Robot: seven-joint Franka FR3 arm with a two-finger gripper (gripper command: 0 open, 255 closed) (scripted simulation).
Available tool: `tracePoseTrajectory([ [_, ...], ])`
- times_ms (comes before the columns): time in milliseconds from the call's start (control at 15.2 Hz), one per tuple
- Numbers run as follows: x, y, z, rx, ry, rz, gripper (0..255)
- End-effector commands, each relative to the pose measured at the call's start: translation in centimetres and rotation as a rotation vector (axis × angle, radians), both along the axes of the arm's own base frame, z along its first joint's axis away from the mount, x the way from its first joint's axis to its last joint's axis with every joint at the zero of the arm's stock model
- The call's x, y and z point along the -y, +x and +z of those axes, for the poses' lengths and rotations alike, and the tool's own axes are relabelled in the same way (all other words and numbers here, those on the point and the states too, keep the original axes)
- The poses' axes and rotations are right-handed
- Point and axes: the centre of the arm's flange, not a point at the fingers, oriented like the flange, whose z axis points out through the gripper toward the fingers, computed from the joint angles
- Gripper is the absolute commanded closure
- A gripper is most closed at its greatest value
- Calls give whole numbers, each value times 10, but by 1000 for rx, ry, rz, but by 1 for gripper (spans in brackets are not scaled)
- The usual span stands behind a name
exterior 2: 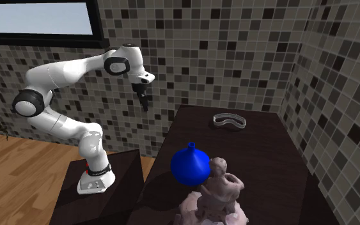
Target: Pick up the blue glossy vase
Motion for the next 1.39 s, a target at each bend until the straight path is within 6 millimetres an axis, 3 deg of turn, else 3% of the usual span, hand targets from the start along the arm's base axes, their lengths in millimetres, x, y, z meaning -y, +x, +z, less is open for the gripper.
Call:
tracePoseTrajectory([
  [0, 0, 0, 0, 0, 0, 0, 0],
  [1320, 238, 98, 3, -3, -43, -31, 0],
])
